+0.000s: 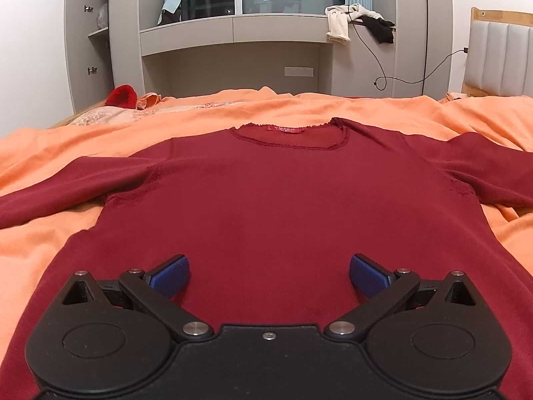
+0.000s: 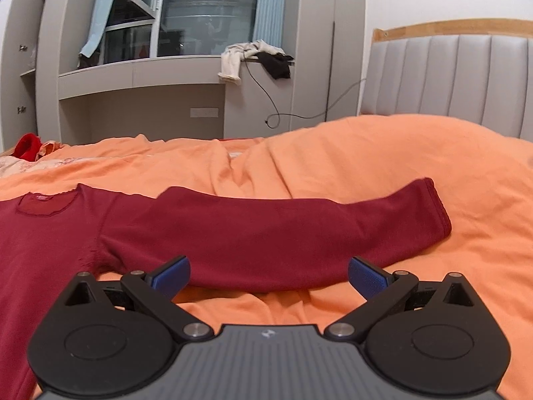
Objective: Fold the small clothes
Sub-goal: 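Move the right tool toward the cuff of a shirt sleeve, then close the right tool on the sleeve cuff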
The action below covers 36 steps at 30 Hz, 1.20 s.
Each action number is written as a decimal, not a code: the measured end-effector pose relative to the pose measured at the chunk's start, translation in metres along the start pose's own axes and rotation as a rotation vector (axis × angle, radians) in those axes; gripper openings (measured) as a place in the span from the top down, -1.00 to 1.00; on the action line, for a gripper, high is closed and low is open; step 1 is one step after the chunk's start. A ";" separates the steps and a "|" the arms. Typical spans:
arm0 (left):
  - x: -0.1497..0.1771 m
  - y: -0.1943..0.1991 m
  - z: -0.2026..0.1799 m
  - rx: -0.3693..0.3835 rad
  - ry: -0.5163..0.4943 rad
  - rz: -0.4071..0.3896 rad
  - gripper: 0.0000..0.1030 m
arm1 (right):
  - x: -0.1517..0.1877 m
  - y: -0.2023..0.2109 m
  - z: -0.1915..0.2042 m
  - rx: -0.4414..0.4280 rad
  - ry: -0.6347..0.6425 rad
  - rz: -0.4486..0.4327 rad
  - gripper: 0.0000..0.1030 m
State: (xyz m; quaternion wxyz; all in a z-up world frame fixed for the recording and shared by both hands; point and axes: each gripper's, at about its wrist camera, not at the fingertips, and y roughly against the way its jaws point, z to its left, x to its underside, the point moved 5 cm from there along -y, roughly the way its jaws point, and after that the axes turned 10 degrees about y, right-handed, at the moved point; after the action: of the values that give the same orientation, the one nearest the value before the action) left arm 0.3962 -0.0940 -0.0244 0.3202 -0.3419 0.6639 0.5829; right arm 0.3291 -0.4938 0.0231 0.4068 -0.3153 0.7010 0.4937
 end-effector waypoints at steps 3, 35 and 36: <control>0.006 0.001 0.003 0.015 0.015 0.004 -0.99 | 0.001 -0.004 -0.005 0.023 -0.001 0.007 -1.00; 0.016 0.003 0.008 0.045 0.036 0.004 -0.99 | 0.040 -0.072 -0.172 0.213 -0.570 -0.166 -0.89; 0.016 0.004 0.008 0.045 0.036 0.004 -0.99 | 0.040 -0.076 -0.175 0.227 -0.570 -0.169 -0.74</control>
State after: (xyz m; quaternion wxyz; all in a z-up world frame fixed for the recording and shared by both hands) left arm 0.3844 -0.0866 -0.0368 0.3145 -0.3438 0.6833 0.5621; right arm 0.3286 -0.6855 -0.0132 0.6590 -0.1739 0.5808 0.4452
